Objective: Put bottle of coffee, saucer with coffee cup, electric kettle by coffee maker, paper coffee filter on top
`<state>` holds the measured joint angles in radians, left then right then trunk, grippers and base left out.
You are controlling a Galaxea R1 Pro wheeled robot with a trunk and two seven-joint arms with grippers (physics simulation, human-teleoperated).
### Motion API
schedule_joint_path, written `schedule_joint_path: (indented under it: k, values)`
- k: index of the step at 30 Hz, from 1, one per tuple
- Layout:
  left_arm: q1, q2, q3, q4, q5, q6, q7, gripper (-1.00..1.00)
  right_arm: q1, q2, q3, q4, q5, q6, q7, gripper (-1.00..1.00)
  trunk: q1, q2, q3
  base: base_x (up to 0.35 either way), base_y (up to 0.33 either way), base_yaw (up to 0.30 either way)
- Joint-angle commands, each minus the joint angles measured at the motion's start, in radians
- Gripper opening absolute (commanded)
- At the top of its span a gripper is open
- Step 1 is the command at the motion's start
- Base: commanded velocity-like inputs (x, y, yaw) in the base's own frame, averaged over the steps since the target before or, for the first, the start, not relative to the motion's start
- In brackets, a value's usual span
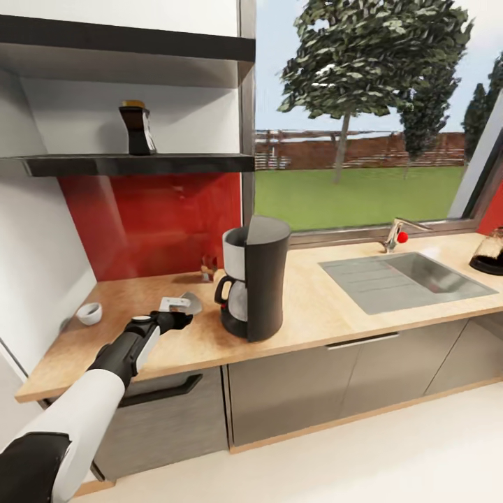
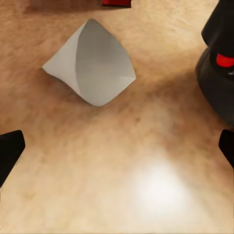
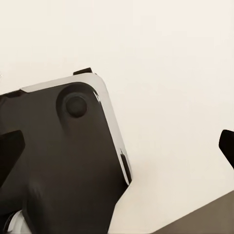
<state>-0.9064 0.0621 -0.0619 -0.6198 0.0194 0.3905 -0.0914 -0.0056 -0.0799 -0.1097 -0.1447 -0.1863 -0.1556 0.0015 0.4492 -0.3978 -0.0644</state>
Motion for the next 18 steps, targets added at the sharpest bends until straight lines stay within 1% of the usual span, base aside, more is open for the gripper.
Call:
schedule_joint_path:
  k: [1,3,5,7,12,16,18]
  values:
    - [0.000,0.003,-0.003,-0.002,0.001,0.005,0.000,1.00,-0.001,0.000,0.000,0.000,-0.007,-0.003,0.000,1.00,0.001,-0.002,-0.002,0.084,0.000,-0.013]
    - [0.000,0.007,-0.003,-0.001,0.001,0.005,0.010,1.00,-0.001,0.000,0.000,0.000,-0.007,-0.003,0.000,1.00,0.001,-0.002,-0.002,0.044,0.000,-0.007]
    - [0.011,0.018,-0.003,0.008,0.000,0.013,0.007,1.00,-0.005,0.012,0.002,-0.003,-0.002,-0.004,-0.001,1.00,0.001,-0.002,-0.002,0.239,0.007,0.000]
    - [0.018,0.017,-0.004,0.008,0.001,0.013,0.007,1.00,-0.005,0.022,0.002,-0.003,-0.002,-0.004,-0.002,1.00,0.001,-0.002,-0.002,0.263,0.033,0.000]
    - [0.042,0.013,-0.007,0.015,-0.002,0.012,0.011,1.00,-0.005,0.021,0.002,-0.004,-0.002,-0.004,-0.001,1.00,0.001,-0.002,-0.002,0.255,0.098,0.000]
    - [0.065,0.013,-0.008,0.015,-0.002,0.010,0.011,1.00,-0.005,0.020,0.002,-0.004,-0.002,-0.004,-0.001,1.00,0.001,-0.002,-0.002,0.083,0.032,0.000]
    - [0.067,0.013,-0.008,0.015,-0.002,0.010,0.012,1.00,-0.005,0.020,0.002,-0.004,-0.002,-0.004,0.000,1.00,0.001,-0.002,-0.002,0.025,0.010,0.000]
